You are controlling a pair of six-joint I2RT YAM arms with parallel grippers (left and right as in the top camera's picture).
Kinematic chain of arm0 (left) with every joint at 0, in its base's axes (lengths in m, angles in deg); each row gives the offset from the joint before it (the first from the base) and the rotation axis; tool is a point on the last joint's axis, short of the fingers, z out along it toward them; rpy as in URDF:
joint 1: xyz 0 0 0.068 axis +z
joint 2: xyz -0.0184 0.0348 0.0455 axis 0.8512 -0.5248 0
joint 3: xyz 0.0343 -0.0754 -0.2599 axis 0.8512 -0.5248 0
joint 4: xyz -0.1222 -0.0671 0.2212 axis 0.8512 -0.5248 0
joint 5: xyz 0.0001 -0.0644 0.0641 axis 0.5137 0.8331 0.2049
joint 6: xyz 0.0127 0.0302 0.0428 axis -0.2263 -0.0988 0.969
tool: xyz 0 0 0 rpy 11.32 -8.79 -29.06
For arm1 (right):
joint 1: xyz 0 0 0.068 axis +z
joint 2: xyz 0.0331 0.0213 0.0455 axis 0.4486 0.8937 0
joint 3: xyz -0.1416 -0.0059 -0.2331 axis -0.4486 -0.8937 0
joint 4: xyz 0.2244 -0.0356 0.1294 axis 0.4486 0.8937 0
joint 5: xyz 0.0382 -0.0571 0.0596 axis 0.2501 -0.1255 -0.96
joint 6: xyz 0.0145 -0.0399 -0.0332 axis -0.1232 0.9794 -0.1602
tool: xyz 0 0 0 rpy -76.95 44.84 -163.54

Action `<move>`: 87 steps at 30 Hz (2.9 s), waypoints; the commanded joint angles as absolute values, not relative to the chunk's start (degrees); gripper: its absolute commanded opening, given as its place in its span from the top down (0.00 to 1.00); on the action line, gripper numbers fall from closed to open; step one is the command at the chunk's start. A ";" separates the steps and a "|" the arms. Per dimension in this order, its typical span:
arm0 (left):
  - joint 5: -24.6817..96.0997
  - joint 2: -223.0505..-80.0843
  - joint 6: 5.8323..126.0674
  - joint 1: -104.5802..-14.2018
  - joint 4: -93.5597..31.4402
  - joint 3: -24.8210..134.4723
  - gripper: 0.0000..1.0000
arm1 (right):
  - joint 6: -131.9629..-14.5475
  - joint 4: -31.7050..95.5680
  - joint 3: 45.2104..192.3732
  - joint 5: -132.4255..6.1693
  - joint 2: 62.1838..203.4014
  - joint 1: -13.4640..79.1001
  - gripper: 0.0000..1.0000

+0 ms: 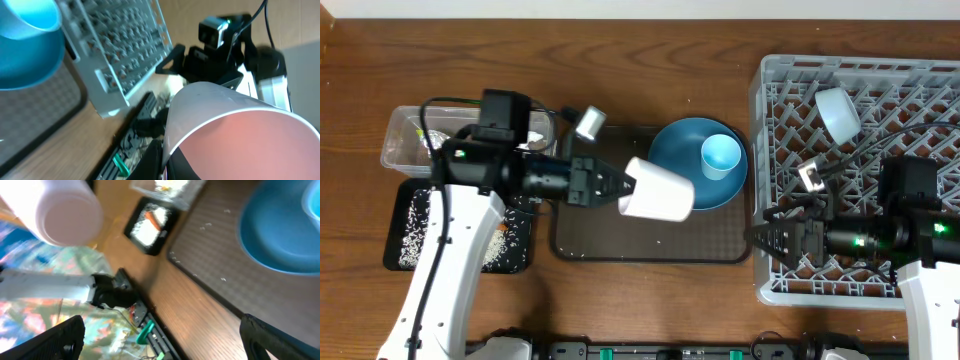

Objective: Sort waste into correct bins and load items into the dishwasher rack
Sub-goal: 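Carry the cup right toward the right gripper over the tray, then grasp the cup with the right gripper and release the left gripper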

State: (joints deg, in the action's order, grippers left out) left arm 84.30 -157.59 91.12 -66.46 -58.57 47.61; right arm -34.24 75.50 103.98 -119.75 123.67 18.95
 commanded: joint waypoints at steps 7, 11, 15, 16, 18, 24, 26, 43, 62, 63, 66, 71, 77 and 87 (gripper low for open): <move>85.65 -157.28 93.37 -75.18 -55.48 47.42 0.94 | -11.86 82.91 103.94 -132.60 123.25 20.57 0.01; 85.67 -157.28 93.37 -75.58 -54.79 47.42 0.94 | -10.50 82.69 103.94 -134.24 123.25 23.47 0.01; 85.65 -157.35 93.39 -75.58 -54.59 47.42 0.94 | -8.03 82.39 103.94 -135.16 123.25 27.56 0.04; 85.65 -157.35 93.39 -75.58 -54.61 47.42 0.94 | -7.51 82.19 103.94 -135.31 123.25 28.46 0.05; 85.65 -157.35 93.37 -75.58 -54.61 47.42 0.94 | -6.39 81.73 103.94 -135.70 123.25 30.10 0.04; 85.67 -157.35 93.37 -75.58 -54.68 47.42 0.94 | -6.37 77.58 103.94 -138.11 123.32 32.70 0.01; 85.67 -157.35 93.39 -75.58 -54.85 47.42 0.94 | -6.37 76.33 103.94 -138.85 123.51 33.13 0.02; 83.44 -157.35 93.61 -81.59 -54.44 47.42 0.93 | -6.37 73.67 103.94 -139.62 128.72 33.51 0.20; 82.44 -157.39 93.33 -83.55 -52.56 47.37 0.94 | -6.33 73.03 103.94 -142.33 128.74 34.60 0.28; 82.42 -157.39 93.30 -83.55 -52.10 47.37 0.94 | -6.33 72.97 103.94 -142.33 128.74 34.97 0.30; 82.44 -157.39 93.13 -83.55 -51.11 47.37 0.94 | -6.35 72.33 103.94 -142.35 128.74 35.71 0.32; 82.40 -157.39 93.13 -83.55 -50.92 47.37 0.94 | -6.35 71.28 103.94 -142.37 128.74 36.11 0.36; 81.02 -157.39 93.13 -83.55 -51.33 47.37 0.92 | -6.37 70.67 103.94 -142.33 128.74 36.06 0.56; 67.36 -157.39 93.15 -83.55 -58.37 47.37 0.83 | -12.12 67.94 103.94 -136.16 128.74 32.89 0.59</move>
